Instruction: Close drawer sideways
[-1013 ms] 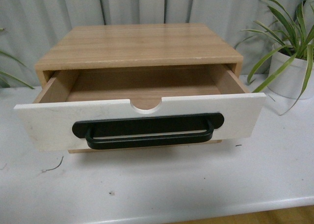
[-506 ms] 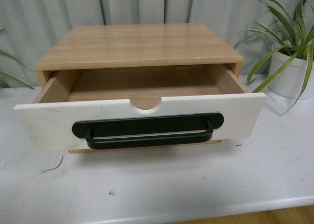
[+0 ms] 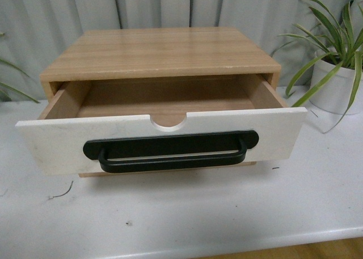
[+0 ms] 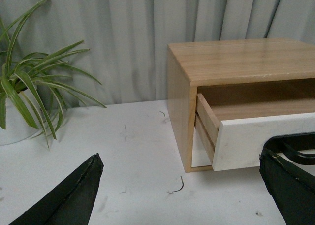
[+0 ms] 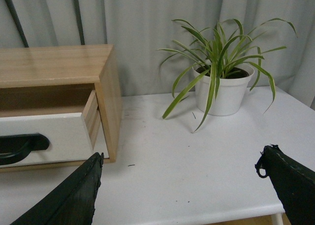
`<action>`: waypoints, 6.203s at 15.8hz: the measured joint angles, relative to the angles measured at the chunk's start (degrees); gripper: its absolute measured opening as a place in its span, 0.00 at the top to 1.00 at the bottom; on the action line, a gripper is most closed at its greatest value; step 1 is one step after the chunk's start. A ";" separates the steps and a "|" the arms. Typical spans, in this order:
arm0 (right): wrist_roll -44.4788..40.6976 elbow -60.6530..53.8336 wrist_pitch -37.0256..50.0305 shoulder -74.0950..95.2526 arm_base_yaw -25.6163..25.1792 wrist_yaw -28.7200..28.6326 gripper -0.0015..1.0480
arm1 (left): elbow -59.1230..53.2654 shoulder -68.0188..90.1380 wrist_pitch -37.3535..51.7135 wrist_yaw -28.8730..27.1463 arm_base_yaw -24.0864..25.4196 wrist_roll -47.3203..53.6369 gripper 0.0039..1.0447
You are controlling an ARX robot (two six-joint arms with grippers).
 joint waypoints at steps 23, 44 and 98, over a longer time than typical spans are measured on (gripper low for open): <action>-31.93 42.51 13.81 94.01 28.26 4.37 0.06 | 18.60 91.14 51.98 2.93 -19.15 48.41 0.06; -18.69 27.28 17.64 69.33 15.98 5.49 0.07 | 15.41 64.43 30.21 3.17 -15.23 33.94 0.06; 0.02 -0.02 0.04 0.02 0.00 -0.13 0.06 | 0.00 0.00 0.02 0.00 0.04 -0.02 0.06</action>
